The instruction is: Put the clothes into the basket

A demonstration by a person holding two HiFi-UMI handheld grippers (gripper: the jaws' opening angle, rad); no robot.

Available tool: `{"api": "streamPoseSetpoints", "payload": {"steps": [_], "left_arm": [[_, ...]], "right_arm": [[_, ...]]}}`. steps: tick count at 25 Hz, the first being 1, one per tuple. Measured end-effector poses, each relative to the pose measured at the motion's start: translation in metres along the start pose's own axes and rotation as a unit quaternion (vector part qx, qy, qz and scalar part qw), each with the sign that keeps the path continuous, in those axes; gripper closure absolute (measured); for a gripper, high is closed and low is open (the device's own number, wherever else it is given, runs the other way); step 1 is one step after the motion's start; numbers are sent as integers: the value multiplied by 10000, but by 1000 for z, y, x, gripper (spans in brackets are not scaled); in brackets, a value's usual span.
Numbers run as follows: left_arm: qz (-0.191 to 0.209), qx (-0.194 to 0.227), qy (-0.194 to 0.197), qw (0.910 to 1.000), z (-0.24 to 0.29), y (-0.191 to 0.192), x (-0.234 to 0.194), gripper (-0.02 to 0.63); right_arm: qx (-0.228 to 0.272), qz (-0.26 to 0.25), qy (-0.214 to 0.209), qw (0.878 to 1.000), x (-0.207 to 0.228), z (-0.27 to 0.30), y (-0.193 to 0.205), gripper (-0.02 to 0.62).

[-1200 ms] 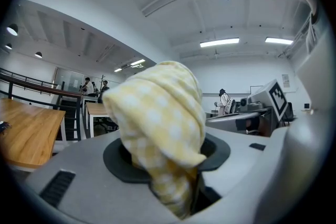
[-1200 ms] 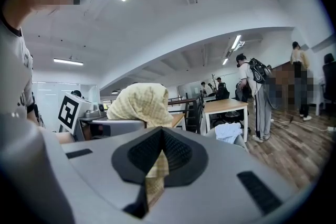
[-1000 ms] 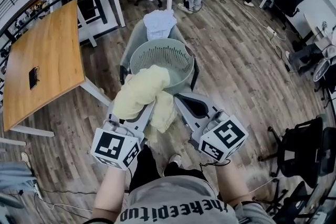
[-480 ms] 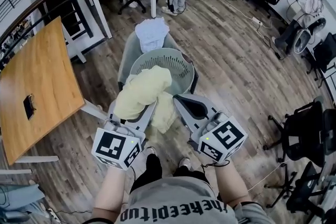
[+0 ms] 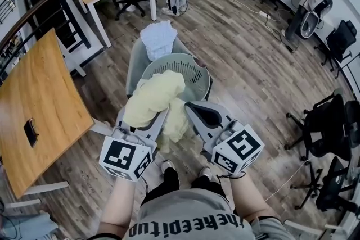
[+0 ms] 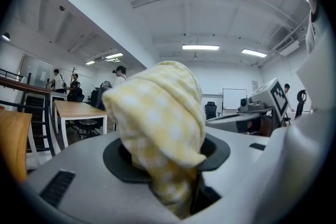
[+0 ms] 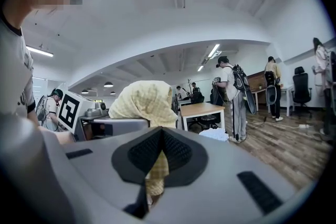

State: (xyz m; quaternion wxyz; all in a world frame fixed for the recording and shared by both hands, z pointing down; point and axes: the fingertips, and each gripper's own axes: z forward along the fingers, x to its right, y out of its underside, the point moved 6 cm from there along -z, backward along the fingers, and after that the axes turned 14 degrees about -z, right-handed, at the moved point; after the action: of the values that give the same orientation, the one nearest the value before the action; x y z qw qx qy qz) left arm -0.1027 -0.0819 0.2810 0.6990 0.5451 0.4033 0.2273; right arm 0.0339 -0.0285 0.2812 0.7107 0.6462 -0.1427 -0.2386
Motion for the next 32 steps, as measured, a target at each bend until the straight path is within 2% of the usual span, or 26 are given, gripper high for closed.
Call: {"api": "streamPoseSetpoints", "payload": {"steps": [8,17,32], "left_arm": [[-22,-62,243,9997,-1,-1,-17,397],[-106,-120,311,9994,10,-1,-33,397],[-134,53,48,9999,50,-16,-54,397]], "right_arm": [[-74,-26,245,9997,-9,12,-1,586],[-142,12,439,9989,-2,22,3,586],[-81,-26,118,9999,45,56,3,585]]}}
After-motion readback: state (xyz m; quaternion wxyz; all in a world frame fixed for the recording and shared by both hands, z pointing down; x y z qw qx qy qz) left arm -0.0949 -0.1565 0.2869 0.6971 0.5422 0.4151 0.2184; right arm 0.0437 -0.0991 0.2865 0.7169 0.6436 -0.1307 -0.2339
